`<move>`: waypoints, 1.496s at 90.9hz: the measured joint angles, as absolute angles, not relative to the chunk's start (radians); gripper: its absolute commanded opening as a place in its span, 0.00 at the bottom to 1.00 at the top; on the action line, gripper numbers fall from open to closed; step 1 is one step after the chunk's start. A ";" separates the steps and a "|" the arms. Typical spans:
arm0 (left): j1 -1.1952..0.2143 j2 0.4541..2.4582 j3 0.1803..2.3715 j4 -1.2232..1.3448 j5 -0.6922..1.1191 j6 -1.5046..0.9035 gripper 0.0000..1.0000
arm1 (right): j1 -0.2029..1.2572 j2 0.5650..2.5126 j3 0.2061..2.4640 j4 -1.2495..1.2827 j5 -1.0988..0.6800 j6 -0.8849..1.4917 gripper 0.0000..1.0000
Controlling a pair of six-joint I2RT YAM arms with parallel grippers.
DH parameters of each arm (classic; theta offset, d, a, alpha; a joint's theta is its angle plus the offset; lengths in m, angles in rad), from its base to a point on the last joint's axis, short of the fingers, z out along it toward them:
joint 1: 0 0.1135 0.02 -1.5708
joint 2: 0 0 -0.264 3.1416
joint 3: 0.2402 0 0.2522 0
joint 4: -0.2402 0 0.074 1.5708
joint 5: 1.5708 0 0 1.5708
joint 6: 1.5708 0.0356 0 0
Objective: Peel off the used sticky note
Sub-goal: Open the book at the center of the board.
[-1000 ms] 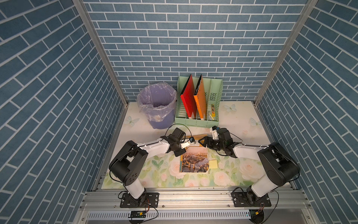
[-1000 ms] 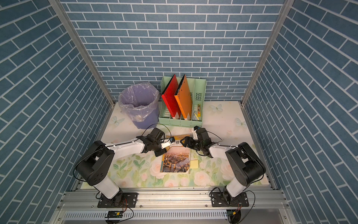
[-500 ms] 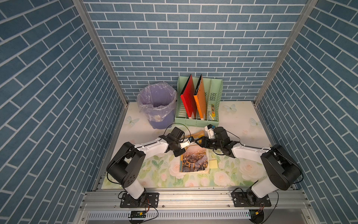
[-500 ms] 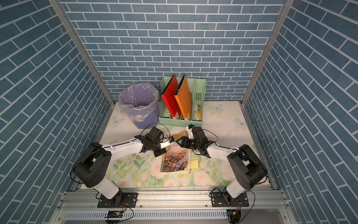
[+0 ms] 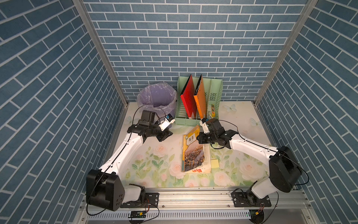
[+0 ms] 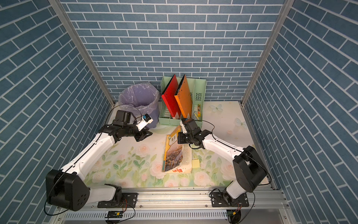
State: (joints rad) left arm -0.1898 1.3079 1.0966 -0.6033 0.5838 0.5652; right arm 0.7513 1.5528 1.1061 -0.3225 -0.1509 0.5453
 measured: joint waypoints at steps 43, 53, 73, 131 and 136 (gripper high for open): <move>-0.017 1.271 1.098 -0.723 0.653 0.594 0.47 | 1.023 1.891 1.483 -0.733 0.175 0.495 0.22; -0.014 1.230 1.094 -0.722 0.645 0.596 0.47 | 1.078 2.005 1.539 -0.722 0.154 0.540 0.47; -0.012 1.195 1.069 -0.719 0.608 0.599 0.47 | 1.125 2.049 1.569 -0.578 0.060 0.631 0.66; -0.316 1.344 1.049 -0.570 0.528 0.480 0.44 | 0.576 1.422 1.044 -0.181 -0.239 0.692 0.83; -0.363 1.374 1.048 -0.554 0.508 0.474 0.43 | 0.496 1.422 0.978 -0.187 -0.244 0.673 0.83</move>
State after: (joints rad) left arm -0.3634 1.3735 1.0477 -0.5537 0.5079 0.4744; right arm 0.4961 1.4220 0.9783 -0.1867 -0.2443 0.6735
